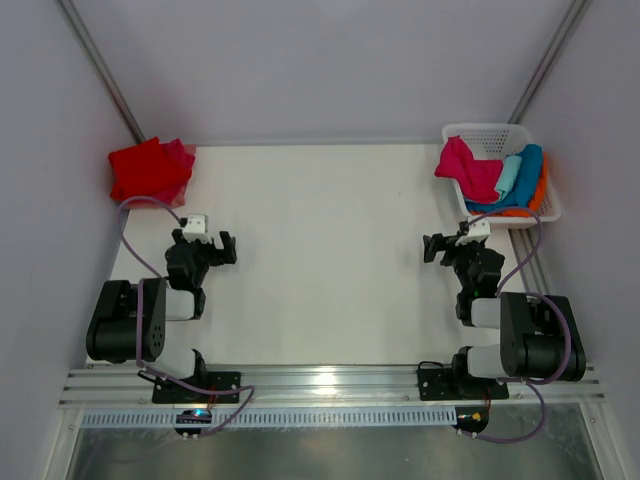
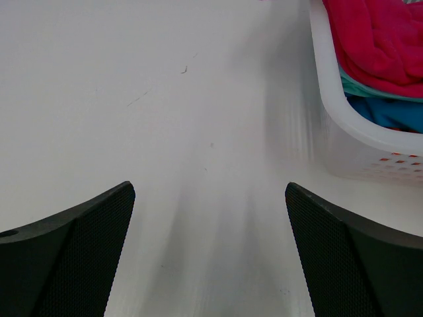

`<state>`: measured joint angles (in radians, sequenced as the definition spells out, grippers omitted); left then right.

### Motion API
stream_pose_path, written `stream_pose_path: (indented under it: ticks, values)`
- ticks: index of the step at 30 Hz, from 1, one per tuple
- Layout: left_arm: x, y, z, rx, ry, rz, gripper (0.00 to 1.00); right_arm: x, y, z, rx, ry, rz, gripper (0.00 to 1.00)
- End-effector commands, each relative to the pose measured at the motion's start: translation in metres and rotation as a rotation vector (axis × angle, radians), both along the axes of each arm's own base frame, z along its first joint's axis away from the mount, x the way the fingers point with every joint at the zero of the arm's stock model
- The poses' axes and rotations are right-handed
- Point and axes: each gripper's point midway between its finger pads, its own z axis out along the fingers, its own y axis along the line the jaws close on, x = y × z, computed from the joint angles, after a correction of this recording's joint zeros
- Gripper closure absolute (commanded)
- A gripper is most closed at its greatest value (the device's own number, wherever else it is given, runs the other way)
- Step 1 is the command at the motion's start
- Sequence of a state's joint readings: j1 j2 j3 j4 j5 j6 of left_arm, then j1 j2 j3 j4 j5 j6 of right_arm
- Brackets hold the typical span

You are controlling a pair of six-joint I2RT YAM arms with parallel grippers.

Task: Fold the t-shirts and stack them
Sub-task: Grab the tshirt from the pile

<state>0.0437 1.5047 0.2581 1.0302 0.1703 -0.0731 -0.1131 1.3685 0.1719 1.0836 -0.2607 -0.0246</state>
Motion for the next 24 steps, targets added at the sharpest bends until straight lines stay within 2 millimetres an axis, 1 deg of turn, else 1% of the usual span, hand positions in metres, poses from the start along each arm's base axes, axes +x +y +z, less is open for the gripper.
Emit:
stream_pose_path:
  ticks: [1, 13, 16, 19, 20, 23, 24]
  values:
    - [0.0119, 0.0072, 0.0215, -0.001, -0.065, 0.037, 0.01, 0.0087, -0.0036, 0.0220, -0.013, -0.082, -0.012, 0.01]
    - [0.0121, 0.0069, 0.0219, -0.001, -0.065, 0.036, 0.01, 0.0084, -0.0036, 0.0223, -0.013, -0.084, -0.012, 0.00]
    - [0.0120, 0.0069, 0.0214, -0.001, -0.063, 0.036, 0.01, 0.0065, -0.0033, 0.0226, -0.009, -0.088, 0.004, 0.01]
    - [0.0116, 0.0067, 0.0202, 0.000, -0.060, 0.034, 0.01, 0.0044, 0.0013, 0.0240, -0.010, -0.095, 0.046, 0.01]
    - [0.0115, 0.0070, 0.0197, 0.000, -0.059, 0.036, 0.01, 0.0043, 0.0028, 0.0274, -0.016, -0.101, 0.057, 0.01]
    - [0.0119, 0.0065, 0.0204, 0.002, -0.061, 0.034, 0.01, 0.0043, 0.0032, 0.0285, -0.015, -0.109, 0.058, 0.01]
    - [0.0120, 0.0071, 0.0208, 0.002, -0.062, 0.035, 0.01, 0.0046, 0.0029, 0.0254, -0.018, -0.092, 0.059, 0.00]
